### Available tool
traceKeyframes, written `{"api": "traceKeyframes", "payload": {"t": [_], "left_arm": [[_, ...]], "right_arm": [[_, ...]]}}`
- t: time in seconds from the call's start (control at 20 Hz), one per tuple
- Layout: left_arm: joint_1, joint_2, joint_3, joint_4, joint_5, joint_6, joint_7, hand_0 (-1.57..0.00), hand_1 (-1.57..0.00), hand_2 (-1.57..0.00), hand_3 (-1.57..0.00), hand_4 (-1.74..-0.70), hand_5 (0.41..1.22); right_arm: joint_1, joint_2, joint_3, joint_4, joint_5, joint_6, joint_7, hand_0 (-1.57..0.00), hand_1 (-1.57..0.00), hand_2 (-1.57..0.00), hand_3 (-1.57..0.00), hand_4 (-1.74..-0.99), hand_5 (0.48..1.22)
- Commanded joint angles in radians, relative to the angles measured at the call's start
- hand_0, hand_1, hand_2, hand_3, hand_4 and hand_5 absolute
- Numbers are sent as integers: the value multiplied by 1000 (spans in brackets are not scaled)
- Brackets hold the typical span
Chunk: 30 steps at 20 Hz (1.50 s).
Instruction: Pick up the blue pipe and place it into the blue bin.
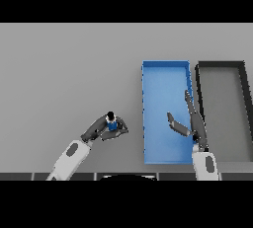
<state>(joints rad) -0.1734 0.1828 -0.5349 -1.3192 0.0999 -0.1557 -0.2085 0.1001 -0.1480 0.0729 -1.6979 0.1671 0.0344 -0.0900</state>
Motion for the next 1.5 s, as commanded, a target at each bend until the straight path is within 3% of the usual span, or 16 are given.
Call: {"api": "traceKeyframes", "payload": {"t": [0.0,0.05,0.2,0.45,0.85,1.0,1.2,1.35,1.45], "left_arm": [[5,6,-7,-15,-15,15,9,-1174,-1235,-1282,-1270,-1553,1094],[-6,-13,-17,-12,-25,26,41,-1253,-1302,-1340,-1330,-1530,1119],[3,-10,-4,-37,-42,39,-2,-1408,-1434,-1453,-1448,-1492,1169],[-15,-33,15,-122,-36,41,-10,-1518,-1526,-1532,-1531,-1469,1204],[-76,-57,4,-275,-23,-9,108,-1562,-1563,-1564,-1564,-1467,1218],[-93,-72,13,-255,-40,-17,150,-1566,-1567,-1568,-1568,-1467,1220],[-70,-78,23,-254,-50,-30,127,-1569,-1569,-1570,-1570,-1466,1220],[-65,-87,24,-257,-69,-34,122,-1570,-1570,-1570,-1570,-1466,1220],[-73,-97,29,-249,-69,-48,128,-1570,-1570,-1571,-1571,-1467,1220]], "right_arm": [[0,1,2,1,-2,3,2,1,1,1,1,-1228,656],[-12,7,8,-2,-1,4,14,1,1,1,1,-1224,651],[-11,2,2,6,-12,13,6,1,1,1,1,-1220,635],[-14,7,-1,14,-8,4,5,1,1,1,1,-1226,636],[-16,-6,1,16,28,-12,12,1,1,1,1,-1161,644],[-6,-7,3,2,30,-13,-4,1,1,1,1,-1151,643],[161,79,47,-106,124,-127,-21,1,1,1,1,-1138,643],[312,158,89,-200,217,-230,-15,1,1,1,1,-1191,642],[332,176,100,-245,233,-247,0,1,1,-20,1,-1187,642]]}}
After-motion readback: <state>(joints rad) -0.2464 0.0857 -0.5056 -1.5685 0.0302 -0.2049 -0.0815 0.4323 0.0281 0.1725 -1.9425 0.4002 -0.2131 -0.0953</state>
